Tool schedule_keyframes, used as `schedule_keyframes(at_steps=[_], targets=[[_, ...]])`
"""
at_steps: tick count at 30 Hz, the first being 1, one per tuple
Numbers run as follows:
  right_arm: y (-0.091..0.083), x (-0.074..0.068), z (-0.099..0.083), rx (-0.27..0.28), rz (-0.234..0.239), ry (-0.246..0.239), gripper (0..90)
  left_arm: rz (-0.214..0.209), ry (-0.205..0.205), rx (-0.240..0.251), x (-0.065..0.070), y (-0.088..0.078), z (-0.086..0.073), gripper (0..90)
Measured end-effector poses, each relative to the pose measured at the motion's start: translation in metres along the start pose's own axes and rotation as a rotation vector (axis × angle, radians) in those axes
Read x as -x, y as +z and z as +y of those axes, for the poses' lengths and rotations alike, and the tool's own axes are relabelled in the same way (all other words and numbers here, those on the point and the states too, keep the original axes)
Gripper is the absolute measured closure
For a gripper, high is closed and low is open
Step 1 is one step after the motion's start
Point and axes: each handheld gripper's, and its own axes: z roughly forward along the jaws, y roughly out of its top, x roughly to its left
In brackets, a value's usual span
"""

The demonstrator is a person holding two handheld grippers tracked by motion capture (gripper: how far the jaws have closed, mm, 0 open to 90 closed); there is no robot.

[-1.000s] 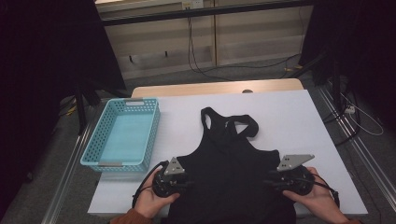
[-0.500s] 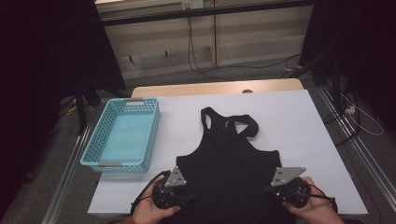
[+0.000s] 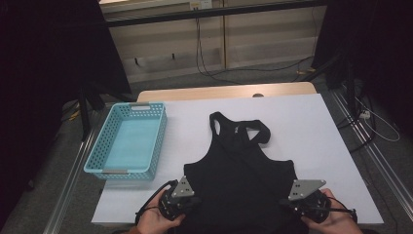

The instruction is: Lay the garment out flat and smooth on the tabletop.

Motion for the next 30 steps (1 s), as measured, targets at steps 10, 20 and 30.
schedule_keyframes(at_steps=[10,20,30], targets=[[-0.002,-0.015,0.001,-0.009,0.052,-0.033,90.0,-0.076,-0.031,-0.018,0.007,-0.017,-0.016,90.0],[-0.006,-0.021,0.000,0.000,0.081,-0.013,90.0,-0.133,-0.059,0.006,0.015,-0.029,-0.025,89.8],[-0.006,0.015,0.016,0.141,-0.006,0.116,61.7,-0.046,-0.103,0.106,-0.005,-0.016,-0.004,47.7]])
